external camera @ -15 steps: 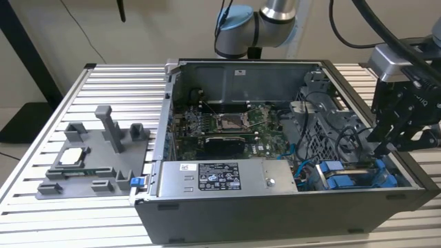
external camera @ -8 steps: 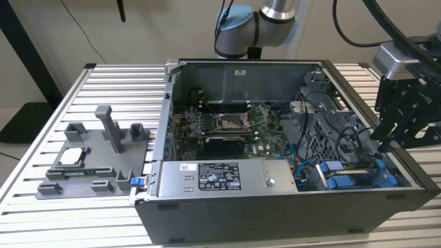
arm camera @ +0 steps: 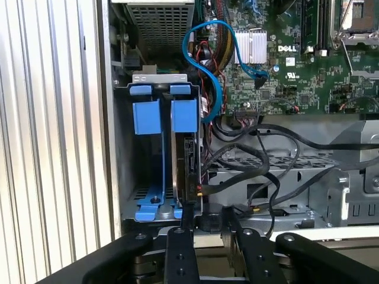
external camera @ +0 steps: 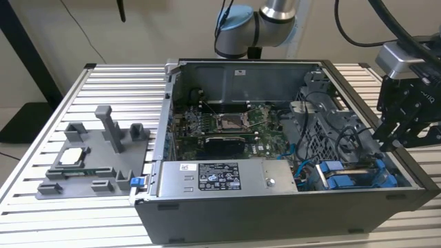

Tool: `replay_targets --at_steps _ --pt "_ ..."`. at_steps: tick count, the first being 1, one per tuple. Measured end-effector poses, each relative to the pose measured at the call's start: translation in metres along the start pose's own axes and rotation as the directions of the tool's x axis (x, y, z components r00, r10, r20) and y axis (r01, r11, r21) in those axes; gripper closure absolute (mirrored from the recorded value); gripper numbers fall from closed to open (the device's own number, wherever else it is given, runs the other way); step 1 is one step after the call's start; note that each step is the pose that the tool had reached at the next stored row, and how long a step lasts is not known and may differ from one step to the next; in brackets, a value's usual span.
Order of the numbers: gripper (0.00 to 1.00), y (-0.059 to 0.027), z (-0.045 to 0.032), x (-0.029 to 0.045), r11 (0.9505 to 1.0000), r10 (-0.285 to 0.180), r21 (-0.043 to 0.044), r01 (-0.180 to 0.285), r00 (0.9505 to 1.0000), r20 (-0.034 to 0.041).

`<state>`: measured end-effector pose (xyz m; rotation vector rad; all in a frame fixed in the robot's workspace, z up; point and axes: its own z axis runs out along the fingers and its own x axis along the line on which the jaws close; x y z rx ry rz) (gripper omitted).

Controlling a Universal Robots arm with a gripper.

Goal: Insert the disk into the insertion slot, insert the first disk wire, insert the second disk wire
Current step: 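Insert the first disk wire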

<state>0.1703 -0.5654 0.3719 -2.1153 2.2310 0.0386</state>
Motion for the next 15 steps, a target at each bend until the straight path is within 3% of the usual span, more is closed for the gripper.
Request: replay_targets --at_steps 12,14,15 --pt "0.0 -0.0013 0.0001 0.0 1.0 0.0 0.0 0.0 1.0 0.0" --pt "0.0 -0.0014 0.0005 0.0 1.0 0.0 -0.0003 0.0 1.0 0.0046" --pt "0.0 -0.0014 0.0006 0.0 1.0 0.0 -0.0006 0.0 0.9999 0.0108"
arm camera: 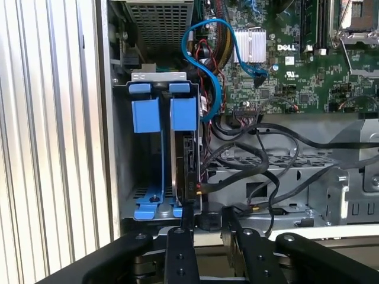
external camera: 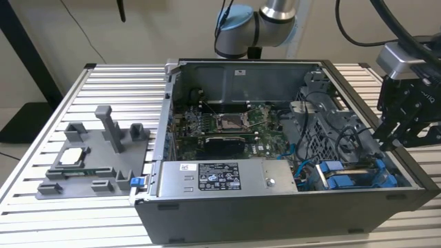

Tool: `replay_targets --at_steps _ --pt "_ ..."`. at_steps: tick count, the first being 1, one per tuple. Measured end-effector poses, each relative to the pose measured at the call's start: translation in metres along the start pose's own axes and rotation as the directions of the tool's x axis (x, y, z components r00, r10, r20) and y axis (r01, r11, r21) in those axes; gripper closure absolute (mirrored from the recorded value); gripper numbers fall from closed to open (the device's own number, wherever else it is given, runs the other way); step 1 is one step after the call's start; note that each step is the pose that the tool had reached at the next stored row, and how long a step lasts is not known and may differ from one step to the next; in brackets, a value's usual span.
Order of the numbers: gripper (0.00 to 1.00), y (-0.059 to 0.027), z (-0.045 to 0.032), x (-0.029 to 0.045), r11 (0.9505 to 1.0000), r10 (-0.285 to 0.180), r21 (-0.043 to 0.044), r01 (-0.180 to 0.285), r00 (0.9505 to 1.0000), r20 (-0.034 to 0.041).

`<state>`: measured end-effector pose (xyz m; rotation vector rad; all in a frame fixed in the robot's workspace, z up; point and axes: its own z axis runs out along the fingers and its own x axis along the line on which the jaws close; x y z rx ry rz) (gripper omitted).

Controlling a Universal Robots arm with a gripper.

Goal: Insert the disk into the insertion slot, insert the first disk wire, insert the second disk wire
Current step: 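Insert the first disk wire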

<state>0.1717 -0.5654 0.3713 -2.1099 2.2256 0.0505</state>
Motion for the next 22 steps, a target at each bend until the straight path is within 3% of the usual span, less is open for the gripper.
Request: replay_targets --at_steps 5,8,13,18,20,22 --pt "0.0 -0.0025 0.0013 -0.0003 1.0 0.001 -0.0019 -0.001 0.9994 0.0347" --pt "0.0 -0.0063 0.002 -0.0006 1.0 0.001 -0.0025 -0.001 0.9989 0.0458" --pt "0.0 -0.0127 0.0022 -0.0009 1.0 0.002 -0.0028 -0.001 0.9987 0.0513" --pt "0.0 -0.0157 0.0055 -0.0008 1.0 0.002 -0.0034 -0.002 0.998 0.0631" --pt "0.0 -0.0157 0.0072 -0.0007 1.0 0.003 -0.0038 -0.003 0.9973 0.0728" --pt "0.0 -0.0158 0.0083 -0.0006 1.0 0.005 -0.0044 -0.005 0.9959 0.0901"
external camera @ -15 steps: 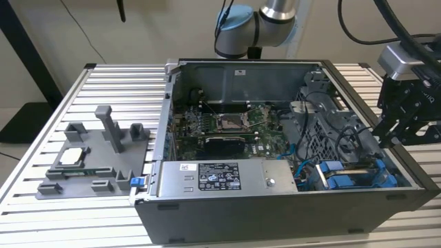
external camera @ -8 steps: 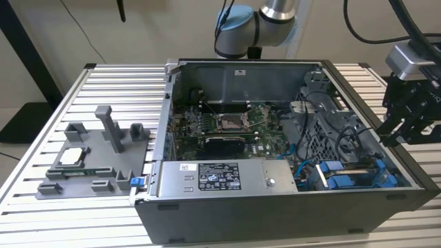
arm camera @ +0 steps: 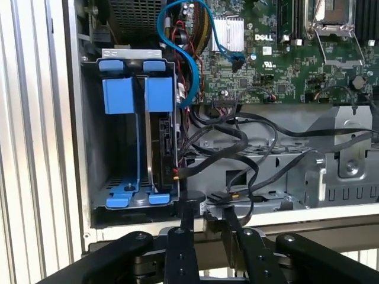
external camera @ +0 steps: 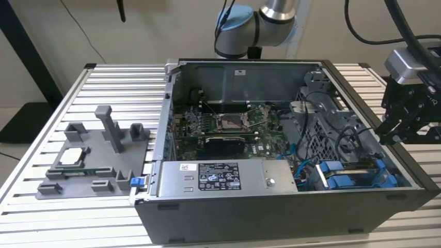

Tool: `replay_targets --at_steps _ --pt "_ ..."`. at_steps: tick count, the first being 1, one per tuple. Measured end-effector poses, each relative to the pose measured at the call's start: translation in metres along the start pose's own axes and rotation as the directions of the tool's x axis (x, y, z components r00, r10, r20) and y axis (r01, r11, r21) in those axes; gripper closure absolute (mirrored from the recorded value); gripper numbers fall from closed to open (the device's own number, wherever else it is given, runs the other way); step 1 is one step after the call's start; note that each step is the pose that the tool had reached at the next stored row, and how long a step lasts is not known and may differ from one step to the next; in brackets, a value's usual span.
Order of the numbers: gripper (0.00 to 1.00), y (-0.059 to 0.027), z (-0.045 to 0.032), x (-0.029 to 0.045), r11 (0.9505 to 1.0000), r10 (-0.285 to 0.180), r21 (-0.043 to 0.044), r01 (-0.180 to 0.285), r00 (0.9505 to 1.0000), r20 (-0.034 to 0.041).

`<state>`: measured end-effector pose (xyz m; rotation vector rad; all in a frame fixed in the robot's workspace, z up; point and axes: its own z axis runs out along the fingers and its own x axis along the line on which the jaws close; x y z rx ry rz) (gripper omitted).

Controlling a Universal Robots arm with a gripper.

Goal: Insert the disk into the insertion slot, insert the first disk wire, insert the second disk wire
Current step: 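Insert the first disk wire, then insert the second disk wire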

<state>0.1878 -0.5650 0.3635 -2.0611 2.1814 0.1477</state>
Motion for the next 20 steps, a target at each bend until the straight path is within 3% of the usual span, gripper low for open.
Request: replay_targets --at_steps 1,3,5,20 --pt "1.0 0.0 0.0004 0.0 1.0 0.001 -0.0003 -0.001 1.0 0.0093" --pt "1.0 0.0001 0.0009 0.0002 1.0 0.004 -0.0008 -0.004 0.9997 0.0229" --pt "1.0 0.0 0.0011 0.0002 1.0 0.006 -0.0007 -0.006 0.9996 0.0275" --pt "1.0 -0.0006 0.0008 0.0018 1.0 0.007 -0.0035 -0.007 0.9996 0.028"
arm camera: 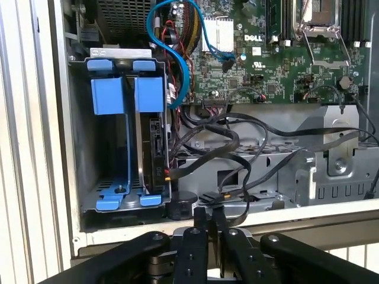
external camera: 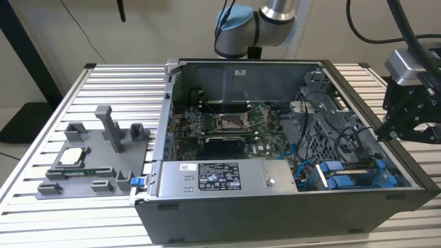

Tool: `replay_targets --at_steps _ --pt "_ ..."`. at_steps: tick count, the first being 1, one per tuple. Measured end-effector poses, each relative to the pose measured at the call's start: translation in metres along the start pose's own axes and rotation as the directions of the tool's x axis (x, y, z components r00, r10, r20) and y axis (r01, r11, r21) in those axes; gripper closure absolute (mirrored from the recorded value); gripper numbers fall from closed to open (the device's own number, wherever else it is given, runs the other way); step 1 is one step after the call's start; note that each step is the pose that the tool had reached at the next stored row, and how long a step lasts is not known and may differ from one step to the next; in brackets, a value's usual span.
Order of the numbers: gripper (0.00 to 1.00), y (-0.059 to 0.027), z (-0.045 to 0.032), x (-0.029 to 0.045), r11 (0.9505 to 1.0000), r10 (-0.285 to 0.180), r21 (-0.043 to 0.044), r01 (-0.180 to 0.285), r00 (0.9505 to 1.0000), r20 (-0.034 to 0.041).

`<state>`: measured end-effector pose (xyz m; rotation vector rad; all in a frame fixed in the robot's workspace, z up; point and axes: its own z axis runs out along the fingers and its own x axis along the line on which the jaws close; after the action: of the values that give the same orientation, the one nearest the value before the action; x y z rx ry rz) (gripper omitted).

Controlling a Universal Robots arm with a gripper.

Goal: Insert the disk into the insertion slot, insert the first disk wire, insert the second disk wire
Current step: 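Insert the second disk wire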

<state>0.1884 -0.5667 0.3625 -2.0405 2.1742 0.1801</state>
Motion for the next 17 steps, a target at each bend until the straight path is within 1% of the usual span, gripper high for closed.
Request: replay_targets --at_steps 4,5,7,9,11,17 --pt "1.0 0.0 -0.0005 0.0 1.0 0.0 0.0 0.0 1.0 0.0" --pt "1.0 0.0 -0.0017 -0.0002 1.0 0.0 0.0 0.0 1.0 0.0001" --pt "1.0 0.0003 -0.0066 -0.0012 1.0 0.0 0.0 0.0 1.0 0.0002" --pt "1.0 0.0023 -0.0101 -0.0018 1.0 0.0 0.0 0.0 1.0 0.0" --pt "1.0 0.0069 -0.0118 -0.0018 1.0 0.0 0.0 0.0 1.0 0.0002" --pt "1.0 0.0263 -0.0141 -0.001 1.0 0.0 0.0 0.0 1.0 0.0001"
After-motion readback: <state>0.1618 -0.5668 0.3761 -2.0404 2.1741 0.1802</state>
